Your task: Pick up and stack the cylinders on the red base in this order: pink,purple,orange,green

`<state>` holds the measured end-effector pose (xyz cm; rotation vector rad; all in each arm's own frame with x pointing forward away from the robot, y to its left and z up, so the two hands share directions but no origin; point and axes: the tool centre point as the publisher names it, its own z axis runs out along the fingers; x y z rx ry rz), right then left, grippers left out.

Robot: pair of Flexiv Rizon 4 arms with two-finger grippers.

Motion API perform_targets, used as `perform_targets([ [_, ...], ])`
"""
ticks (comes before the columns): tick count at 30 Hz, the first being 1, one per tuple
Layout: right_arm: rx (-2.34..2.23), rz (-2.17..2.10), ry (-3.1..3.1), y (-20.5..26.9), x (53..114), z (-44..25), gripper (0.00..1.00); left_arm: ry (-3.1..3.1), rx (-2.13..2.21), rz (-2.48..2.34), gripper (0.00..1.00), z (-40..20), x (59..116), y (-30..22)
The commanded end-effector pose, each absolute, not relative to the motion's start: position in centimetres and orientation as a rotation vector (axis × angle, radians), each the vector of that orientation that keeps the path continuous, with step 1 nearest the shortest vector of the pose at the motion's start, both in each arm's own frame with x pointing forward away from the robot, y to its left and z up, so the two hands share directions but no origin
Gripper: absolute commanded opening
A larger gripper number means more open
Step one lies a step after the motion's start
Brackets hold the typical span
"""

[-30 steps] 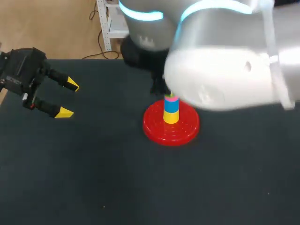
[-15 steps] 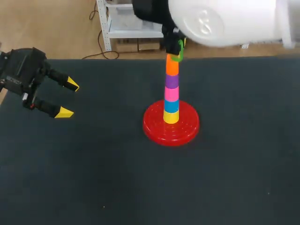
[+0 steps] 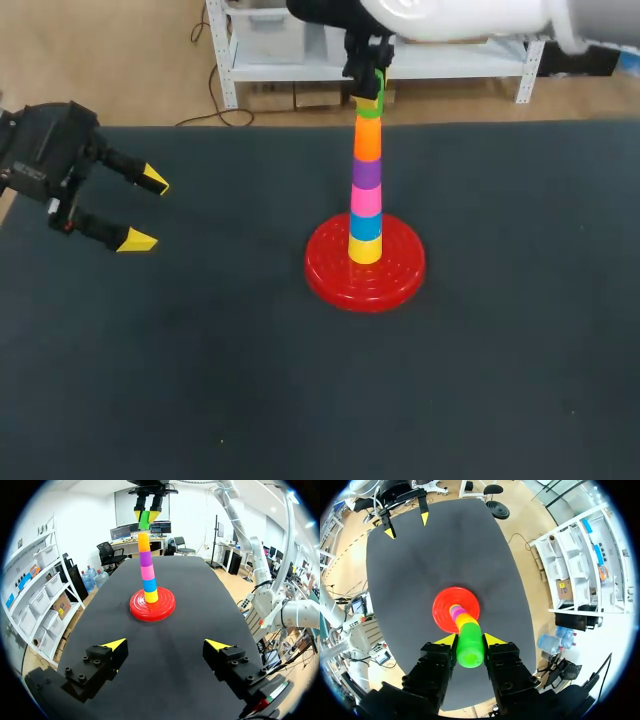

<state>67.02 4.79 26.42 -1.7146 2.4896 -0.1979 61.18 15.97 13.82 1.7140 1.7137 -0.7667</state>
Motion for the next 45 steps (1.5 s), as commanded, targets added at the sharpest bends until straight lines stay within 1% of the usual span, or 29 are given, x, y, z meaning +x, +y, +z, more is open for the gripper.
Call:
perform_targets([
  [1, -1.731, -0.170, 2.514, 5.1, 67.7, 26.5, 0.00, 1.708, 1.712, -0.764, 1.00, 13.7, 61.1, 16.1],
  [16, -1.760, -0.137, 2.563, 5.1, 66.6, 25.2, 0.00, 1.708, 1.712, -0.764, 1.00, 13.7, 61.1, 16.1],
  [45, -1.776, -0.096, 2.594, 4.9, 67.9, 25.0, 0.00, 1.708, 1.712, -0.764, 1.00, 13.7, 61.1, 16.1],
])
